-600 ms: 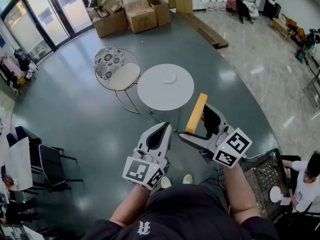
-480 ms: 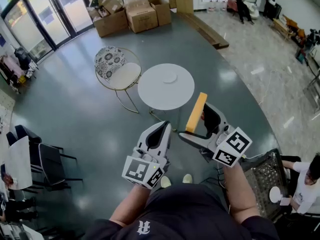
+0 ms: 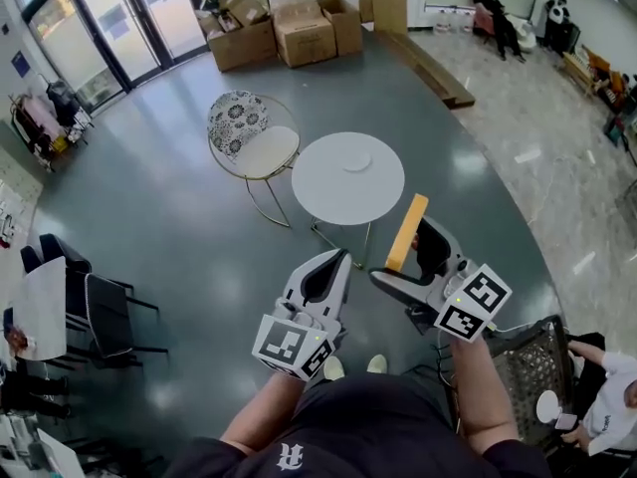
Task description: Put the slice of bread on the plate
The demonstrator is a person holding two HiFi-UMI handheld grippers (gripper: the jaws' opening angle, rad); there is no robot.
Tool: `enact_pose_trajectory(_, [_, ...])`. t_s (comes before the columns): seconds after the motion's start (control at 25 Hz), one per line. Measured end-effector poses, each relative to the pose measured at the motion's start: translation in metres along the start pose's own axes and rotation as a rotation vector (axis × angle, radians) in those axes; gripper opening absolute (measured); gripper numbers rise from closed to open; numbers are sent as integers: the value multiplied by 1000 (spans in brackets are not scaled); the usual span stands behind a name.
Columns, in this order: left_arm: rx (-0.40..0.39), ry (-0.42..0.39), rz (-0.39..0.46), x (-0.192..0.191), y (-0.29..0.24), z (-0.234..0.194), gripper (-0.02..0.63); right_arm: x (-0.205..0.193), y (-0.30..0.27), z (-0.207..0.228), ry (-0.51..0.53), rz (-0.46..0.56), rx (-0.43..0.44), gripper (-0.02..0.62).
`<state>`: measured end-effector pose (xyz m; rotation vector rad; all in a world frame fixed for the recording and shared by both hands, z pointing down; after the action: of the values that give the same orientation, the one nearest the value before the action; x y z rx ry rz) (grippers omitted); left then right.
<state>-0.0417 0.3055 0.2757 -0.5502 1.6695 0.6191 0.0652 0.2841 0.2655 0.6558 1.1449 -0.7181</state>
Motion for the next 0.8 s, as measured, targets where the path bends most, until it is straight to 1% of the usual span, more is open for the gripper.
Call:
enact_pose_trajectory(0.48, [40,-15,-2,-4,1,-5,5,-7,-7,7,-28,-15,38,541])
enact_pose_trajectory(0.8, [52,-26,-9,-8,-21,6,5,-1,11,33,-50,-10,32,541])
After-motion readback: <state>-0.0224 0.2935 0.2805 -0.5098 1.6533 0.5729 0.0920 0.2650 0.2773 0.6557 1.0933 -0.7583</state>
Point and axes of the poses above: the fingertips, and each gripper's own axes: y backward along the fingers, z to its right, x out of its top, the point moved 3 cm from there along y, backward along the fingers, and after that the axes turned 5 degrees about -x, right-handed, at the moved point
